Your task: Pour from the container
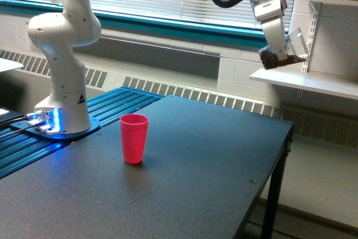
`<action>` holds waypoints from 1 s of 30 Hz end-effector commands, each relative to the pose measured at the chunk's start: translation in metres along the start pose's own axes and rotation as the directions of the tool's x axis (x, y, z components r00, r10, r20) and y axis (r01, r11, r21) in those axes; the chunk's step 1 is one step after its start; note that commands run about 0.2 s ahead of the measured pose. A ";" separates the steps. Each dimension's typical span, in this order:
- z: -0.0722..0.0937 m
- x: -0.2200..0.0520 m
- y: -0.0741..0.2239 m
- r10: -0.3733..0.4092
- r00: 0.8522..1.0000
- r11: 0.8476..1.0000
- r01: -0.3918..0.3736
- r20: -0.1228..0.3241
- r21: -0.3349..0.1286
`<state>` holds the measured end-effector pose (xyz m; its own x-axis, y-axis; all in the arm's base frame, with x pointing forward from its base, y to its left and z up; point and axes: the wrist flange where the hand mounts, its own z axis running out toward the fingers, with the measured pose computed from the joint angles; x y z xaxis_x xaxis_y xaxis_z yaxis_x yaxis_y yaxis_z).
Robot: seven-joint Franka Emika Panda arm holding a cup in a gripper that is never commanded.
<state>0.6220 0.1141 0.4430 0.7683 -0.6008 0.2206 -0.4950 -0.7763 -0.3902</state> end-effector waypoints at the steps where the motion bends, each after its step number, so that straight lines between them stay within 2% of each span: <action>1: -0.020 -0.030 0.012 0.021 1.000 0.998 -0.021 -0.002 -0.055; 3: -0.020 -0.037 0.019 0.014 1.000 0.997 -0.014 -0.002 -0.069; 5: -0.006 -0.046 0.033 0.012 1.000 0.995 -0.009 0.027 -0.104; 6: -0.006 -0.046 0.034 0.008 1.000 0.994 -0.005 0.027 -0.107; 11: -0.008 -0.045 0.041 -0.008 1.000 0.992 0.011 0.025 -0.126; 19: -0.013 -0.046 0.064 -0.017 1.000 0.984 0.016 0.000 -0.180; 30: -0.022 -0.061 0.098 0.018 1.000 0.970 -0.023 -0.024 -0.243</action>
<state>0.5292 0.0806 0.4080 0.7828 -0.5789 0.2283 -0.5525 -0.8154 -0.1731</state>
